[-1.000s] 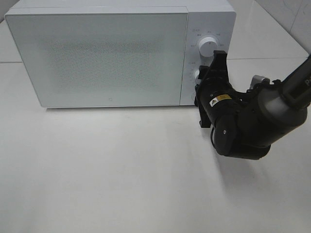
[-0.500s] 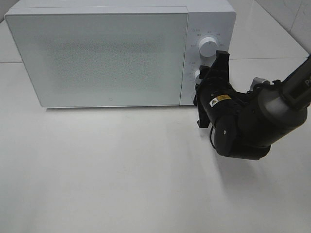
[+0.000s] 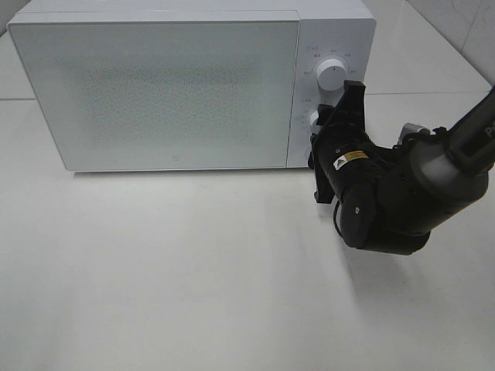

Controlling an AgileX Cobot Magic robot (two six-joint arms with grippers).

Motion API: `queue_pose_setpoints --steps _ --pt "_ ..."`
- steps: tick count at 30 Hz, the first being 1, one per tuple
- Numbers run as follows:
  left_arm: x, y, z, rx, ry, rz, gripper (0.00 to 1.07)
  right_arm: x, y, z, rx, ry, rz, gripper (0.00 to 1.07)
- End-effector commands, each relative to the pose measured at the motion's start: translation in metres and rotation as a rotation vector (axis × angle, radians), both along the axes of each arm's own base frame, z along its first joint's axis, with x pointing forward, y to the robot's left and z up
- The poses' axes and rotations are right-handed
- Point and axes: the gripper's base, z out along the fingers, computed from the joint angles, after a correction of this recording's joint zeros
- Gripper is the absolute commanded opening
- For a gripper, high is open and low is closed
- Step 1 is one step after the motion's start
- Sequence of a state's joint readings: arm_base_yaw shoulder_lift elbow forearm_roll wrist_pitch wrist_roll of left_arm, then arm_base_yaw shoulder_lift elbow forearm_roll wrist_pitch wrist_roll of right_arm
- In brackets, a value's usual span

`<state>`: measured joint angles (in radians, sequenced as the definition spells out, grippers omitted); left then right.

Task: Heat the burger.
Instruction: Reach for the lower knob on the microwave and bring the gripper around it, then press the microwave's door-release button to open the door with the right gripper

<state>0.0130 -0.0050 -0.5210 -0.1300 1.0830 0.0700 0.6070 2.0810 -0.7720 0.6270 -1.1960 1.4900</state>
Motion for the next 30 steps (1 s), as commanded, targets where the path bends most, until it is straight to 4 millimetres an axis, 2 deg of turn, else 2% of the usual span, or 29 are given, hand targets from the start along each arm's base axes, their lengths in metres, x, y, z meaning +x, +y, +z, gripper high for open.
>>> queue_pose_setpoints --steps 1,2,4,5,6,12,15,17,18,19,22,26,30 --pt "-0.003 0.0 0.0 -0.007 -0.032 0.004 0.99 0.008 0.017 0.018 -0.014 -0.109 0.097 0.21" --pt "-0.003 0.0 0.0 -0.007 -0.032 0.004 0.99 0.008 0.017 0.018 -0.014 -0.109 0.097 0.21" --pt "-0.003 0.0 0.0 -0.007 -0.032 0.004 0.99 0.008 0.014 0.018 -0.007 -0.11 0.058 0.33" --pt "-0.003 0.0 0.0 -0.007 -0.032 0.004 0.99 0.008 0.014 0.018 -0.007 -0.11 0.058 0.33" --pt "-0.003 0.0 0.0 -0.007 -0.032 0.004 0.99 0.008 0.011 0.019 -0.002 -0.12 0.03 0.37" --pt "-0.003 0.0 0.0 -0.007 -0.032 0.004 0.99 0.008 0.002 0.02 -0.032 -0.127 -0.062 0.48" --pt "-0.003 0.0 0.0 -0.007 -0.032 0.004 0.99 0.008 0.002 0.02 -0.038 -0.125 -0.068 0.5" --pt "-0.003 0.0 0.0 -0.007 -0.032 0.004 0.99 0.008 0.001 0.02 -0.057 -0.121 -0.08 0.61" --pt "-0.003 0.0 0.0 -0.007 -0.032 0.004 0.99 0.008 0.001 0.02 -0.057 -0.121 -0.08 0.61" --pt "-0.003 0.0 0.0 -0.007 -0.032 0.004 0.99 0.008 0.001 0.02 -0.064 -0.121 -0.078 0.65" --pt "-0.003 0.0 0.0 -0.007 -0.032 0.004 0.99 0.008 0.003 0.019 -0.081 -0.116 -0.061 0.7" --pt "-0.003 0.0 0.0 -0.007 -0.032 0.004 0.99 0.003 0.008 0.016 -0.097 -0.101 -0.011 0.7" --pt "-0.003 0.0 0.0 -0.007 -0.032 0.004 0.99 -0.013 0.007 0.016 -0.152 -0.076 0.029 0.7"
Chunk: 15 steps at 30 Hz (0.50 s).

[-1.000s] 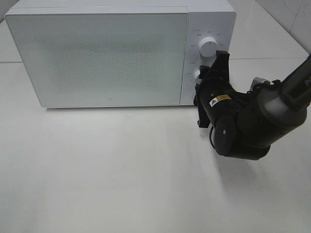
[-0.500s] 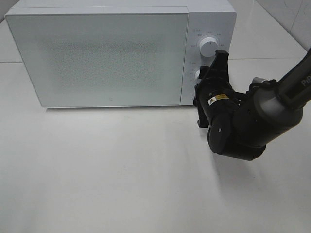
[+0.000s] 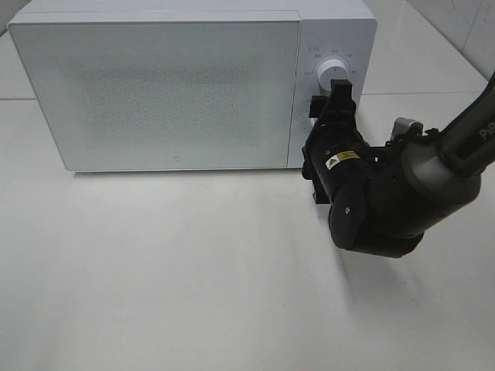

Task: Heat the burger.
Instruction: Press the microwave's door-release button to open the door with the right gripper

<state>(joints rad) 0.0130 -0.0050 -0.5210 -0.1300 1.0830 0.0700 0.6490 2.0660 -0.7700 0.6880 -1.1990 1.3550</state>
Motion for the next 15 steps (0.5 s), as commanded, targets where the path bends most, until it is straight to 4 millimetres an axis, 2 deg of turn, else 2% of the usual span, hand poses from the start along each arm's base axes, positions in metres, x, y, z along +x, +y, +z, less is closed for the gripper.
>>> queue_pose_setpoints --steps 1,7,12,13,15 --pt "-0.003 0.0 0.0 -0.007 -0.032 0.004 0.99 -0.005 -0.001 0.012 -0.044 -0.069 0.023 0.7" --pt "-0.003 0.0 0.0 -0.007 -0.032 0.004 0.99 -0.026 -0.004 0.011 -0.124 0.0 0.122 0.7" --pt "-0.003 0.0 0.0 -0.007 -0.032 0.004 0.99 -0.039 -0.008 0.017 -0.296 0.068 0.223 0.7" --pt "-0.003 0.0 0.0 -0.007 -0.032 0.004 0.99 -0.044 -0.01 0.024 -0.385 0.081 0.267 0.7" --pt "-0.003 0.0 0.0 -0.007 -0.032 0.004 0.99 -0.045 -0.01 0.028 -0.419 0.085 0.286 0.7"
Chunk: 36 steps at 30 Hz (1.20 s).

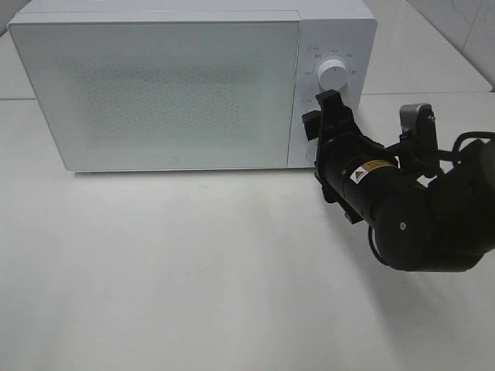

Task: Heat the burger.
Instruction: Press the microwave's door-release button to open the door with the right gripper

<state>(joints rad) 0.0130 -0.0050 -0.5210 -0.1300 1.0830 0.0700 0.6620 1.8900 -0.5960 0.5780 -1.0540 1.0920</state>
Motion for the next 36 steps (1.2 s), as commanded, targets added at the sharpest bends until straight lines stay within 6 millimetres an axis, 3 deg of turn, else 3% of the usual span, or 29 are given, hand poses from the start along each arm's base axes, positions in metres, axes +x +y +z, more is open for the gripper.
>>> queue_pose_setpoints --steps 1,12,16,18,29,36 --pt "-0.003 0.0 0.0 -0.007 -0.032 0.004 0.99 -0.009 0.0 0.017 -0.234 0.016 0.144 0.7" --pt "-0.003 0.0 0.0 -0.007 -0.032 0.004 0.99 -0.015 -0.024 0.037 -0.731 0.112 0.46 0.7" --pt "-0.003 0.0 0.0 -0.007 -0.032 0.004 0.99 -0.017 -0.031 0.039 -0.828 0.134 0.543 0.7" --pt "-0.003 0.0 0.0 -0.007 -0.032 0.004 0.99 -0.021 -0.041 0.041 -0.952 0.155 0.674 0.7" --pt "-0.003 0.0 0.0 -0.007 -0.032 0.004 0.99 -0.034 -0.065 0.056 -1.047 0.22 0.834 0.7" --pt "-0.003 0.0 0.0 -0.007 -0.032 0.004 0.99 -0.059 -0.073 0.08 -1.082 0.244 0.932 0.7"
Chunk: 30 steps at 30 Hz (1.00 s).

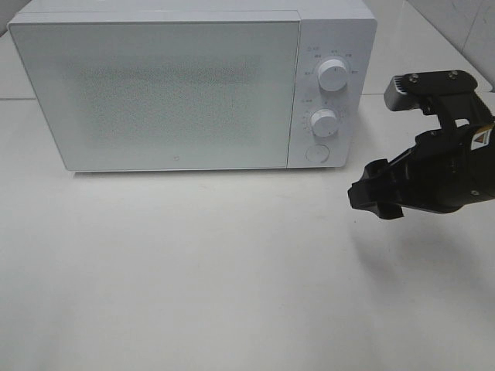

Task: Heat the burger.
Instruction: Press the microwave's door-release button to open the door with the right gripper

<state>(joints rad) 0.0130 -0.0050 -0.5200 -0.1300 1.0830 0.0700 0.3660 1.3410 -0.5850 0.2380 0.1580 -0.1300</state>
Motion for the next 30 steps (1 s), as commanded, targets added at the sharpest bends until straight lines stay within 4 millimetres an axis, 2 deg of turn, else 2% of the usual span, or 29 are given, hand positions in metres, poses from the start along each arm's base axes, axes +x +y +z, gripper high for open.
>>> queue_pose_setpoints --steps 1,11,18,25,27,28,30 --pt "-0.003 0.0 0.001 -0.007 -0.033 0.004 0.99 -0.015 -0.006 0.016 -0.006 0.025 0.02 0.7" --pt "-0.003 0.0 0.001 -0.007 -0.033 0.004 0.99 -0.047 -0.014 0.04 0.007 0.067 0.05 0.7" --pt "-0.003 0.0 0.001 -0.007 -0.033 0.004 0.99 -0.071 -0.021 0.058 0.012 0.049 0.075 0.82" --pt "-0.003 0.0 0.001 -0.007 -0.033 0.004 0.99 -0.091 -0.031 0.069 -0.011 0.039 0.075 0.81" --pt "-0.003 0.0 0.001 -0.007 -0.033 0.004 0.99 -0.105 -0.038 0.076 -0.022 0.01 0.068 0.8" --pt "-0.003 0.0 0.001 -0.007 -0.033 0.004 0.99 -0.105 -0.038 0.076 -0.022 0.01 0.068 0.8" --pt "-0.003 0.0 0.001 -0.007 -0.033 0.004 0.99 -0.122 -0.047 0.084 -0.034 -0.041 0.06 0.8"
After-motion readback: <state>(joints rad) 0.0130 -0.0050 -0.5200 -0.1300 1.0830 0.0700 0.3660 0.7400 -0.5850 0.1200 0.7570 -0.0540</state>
